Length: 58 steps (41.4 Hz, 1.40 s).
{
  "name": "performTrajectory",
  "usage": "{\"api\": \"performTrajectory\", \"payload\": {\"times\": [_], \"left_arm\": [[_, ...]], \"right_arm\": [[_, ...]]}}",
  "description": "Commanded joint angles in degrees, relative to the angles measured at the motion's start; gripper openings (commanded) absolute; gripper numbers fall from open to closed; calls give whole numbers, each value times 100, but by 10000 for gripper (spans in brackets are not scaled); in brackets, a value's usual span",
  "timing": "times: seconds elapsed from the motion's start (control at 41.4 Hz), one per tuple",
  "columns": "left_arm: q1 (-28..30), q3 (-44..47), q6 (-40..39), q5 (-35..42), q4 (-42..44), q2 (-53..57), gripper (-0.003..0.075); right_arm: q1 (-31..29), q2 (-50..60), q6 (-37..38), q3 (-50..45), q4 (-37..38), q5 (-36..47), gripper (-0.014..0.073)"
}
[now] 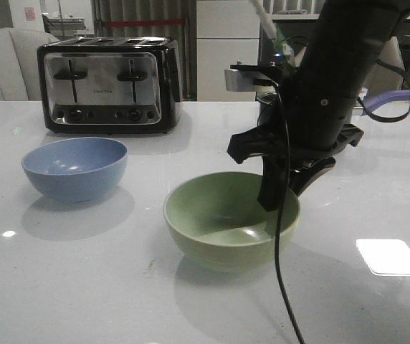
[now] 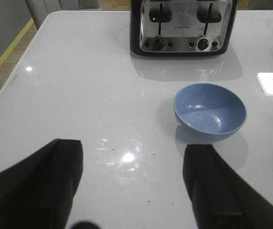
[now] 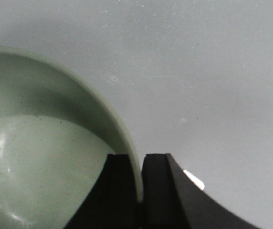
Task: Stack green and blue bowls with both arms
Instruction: 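Carry the green bowl toward the table center and set it down, then open the right gripper and withdraw it from the green bowl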
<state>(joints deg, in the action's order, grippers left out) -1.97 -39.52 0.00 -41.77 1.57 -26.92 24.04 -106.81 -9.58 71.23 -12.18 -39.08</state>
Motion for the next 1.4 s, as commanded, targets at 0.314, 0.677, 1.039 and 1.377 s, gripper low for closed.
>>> {"api": "performTrajectory", "payload": {"times": [0.314,0.677,1.039,1.377], "left_arm": [[12,-145,-49,468,-56,-56,506],[12,-107,-49,468,-88,-56,505],[12,-107,-39,480,-88,-56,505],[-256,-157,116,506,-116,-465,506]], "right_arm": [[1,564,-41,160,-72,255,468],[334,2688,-688,-497,-66,245,468],[383,5393,-705,-1996,-66,212,468],[378,6892,-705,-2610,-71,-276,468]]}}
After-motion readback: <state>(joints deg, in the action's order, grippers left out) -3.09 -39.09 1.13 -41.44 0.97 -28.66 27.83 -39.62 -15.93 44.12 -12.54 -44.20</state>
